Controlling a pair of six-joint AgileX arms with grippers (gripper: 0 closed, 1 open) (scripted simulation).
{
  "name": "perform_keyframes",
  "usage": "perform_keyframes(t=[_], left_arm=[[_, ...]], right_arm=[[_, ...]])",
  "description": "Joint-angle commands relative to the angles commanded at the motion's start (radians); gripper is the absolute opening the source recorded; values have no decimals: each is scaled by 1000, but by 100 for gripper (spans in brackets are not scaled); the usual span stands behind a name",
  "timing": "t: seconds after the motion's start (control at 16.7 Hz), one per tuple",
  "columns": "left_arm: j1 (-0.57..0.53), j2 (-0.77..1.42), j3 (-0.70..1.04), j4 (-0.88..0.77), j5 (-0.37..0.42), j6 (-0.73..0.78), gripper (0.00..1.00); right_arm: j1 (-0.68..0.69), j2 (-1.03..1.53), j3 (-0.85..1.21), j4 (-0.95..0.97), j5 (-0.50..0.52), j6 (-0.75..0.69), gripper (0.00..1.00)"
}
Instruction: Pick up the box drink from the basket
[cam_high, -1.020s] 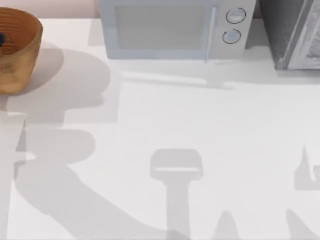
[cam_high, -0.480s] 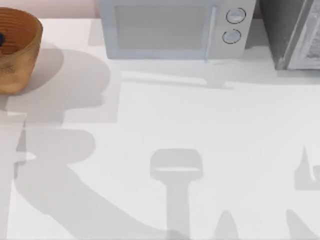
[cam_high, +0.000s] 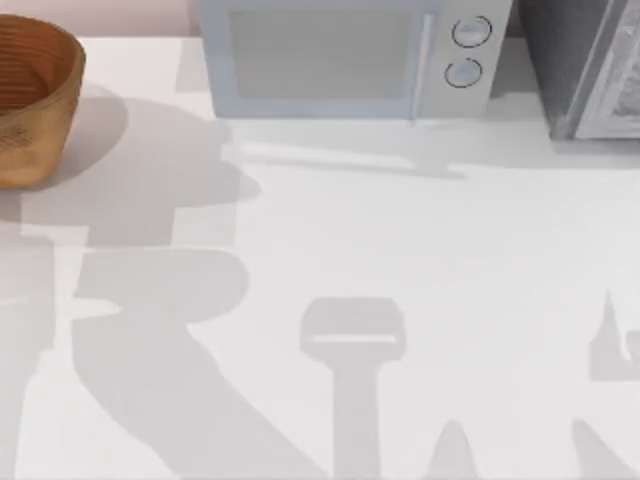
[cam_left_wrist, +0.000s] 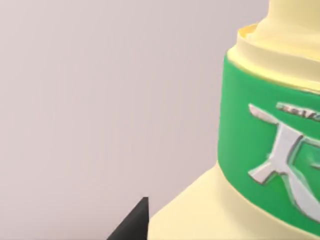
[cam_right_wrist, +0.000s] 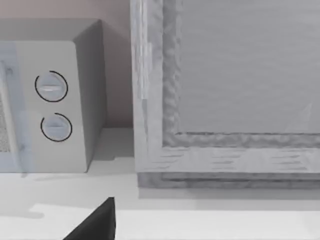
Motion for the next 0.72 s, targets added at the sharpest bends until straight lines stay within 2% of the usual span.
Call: perform_keyframes(t=[0.42, 0.72], left_arm=[[-1, -160, 130, -275, -2, 4, 0], [-2, -186, 152, -321, -2, 5, 0]], right_arm=[[0, 0, 0, 0, 0, 0, 100], [0, 0, 0, 0, 0, 0, 100]])
